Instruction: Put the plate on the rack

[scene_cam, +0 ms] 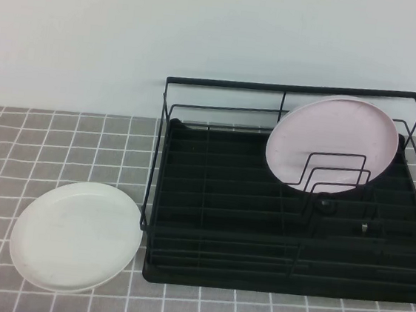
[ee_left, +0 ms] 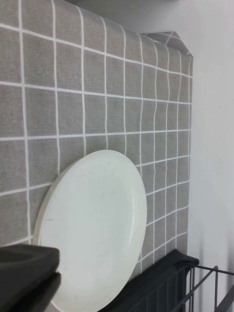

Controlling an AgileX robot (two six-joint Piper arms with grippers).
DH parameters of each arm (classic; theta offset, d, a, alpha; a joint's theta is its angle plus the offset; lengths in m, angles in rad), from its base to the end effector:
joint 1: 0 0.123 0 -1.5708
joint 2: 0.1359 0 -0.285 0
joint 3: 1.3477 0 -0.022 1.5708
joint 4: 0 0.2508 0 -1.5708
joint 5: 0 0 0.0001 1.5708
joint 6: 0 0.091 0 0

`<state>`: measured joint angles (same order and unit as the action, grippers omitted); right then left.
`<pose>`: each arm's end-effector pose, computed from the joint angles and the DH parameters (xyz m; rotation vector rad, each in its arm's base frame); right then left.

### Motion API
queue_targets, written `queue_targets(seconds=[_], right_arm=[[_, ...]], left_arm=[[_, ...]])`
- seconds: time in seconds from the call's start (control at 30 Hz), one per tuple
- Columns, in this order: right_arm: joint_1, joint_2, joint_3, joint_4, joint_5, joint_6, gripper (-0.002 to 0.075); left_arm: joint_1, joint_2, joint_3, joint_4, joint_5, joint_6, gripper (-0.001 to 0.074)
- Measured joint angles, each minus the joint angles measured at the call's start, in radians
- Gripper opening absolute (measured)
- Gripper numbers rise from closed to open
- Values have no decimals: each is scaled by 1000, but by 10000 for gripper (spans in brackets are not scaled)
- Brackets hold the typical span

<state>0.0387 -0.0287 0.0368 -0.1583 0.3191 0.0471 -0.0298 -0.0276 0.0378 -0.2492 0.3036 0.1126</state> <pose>0.0534 -0.0025 0.1739 -0.0931 1.8053 -0.0907 0.0534 -0.0083 0.1753 -0.0328 1.7911 -0.1775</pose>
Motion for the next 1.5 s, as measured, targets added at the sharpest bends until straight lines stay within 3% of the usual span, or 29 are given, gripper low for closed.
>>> queue_targets(seconds=[1.33, 1.5], right_arm=[[0, 0, 0, 0, -6, 0, -3], [0, 0, 0, 134, -154, 56, -3]], left_arm=[[0, 0, 0, 18, -9, 12, 0], [0, 0, 0, -138, -88, 12, 0]])
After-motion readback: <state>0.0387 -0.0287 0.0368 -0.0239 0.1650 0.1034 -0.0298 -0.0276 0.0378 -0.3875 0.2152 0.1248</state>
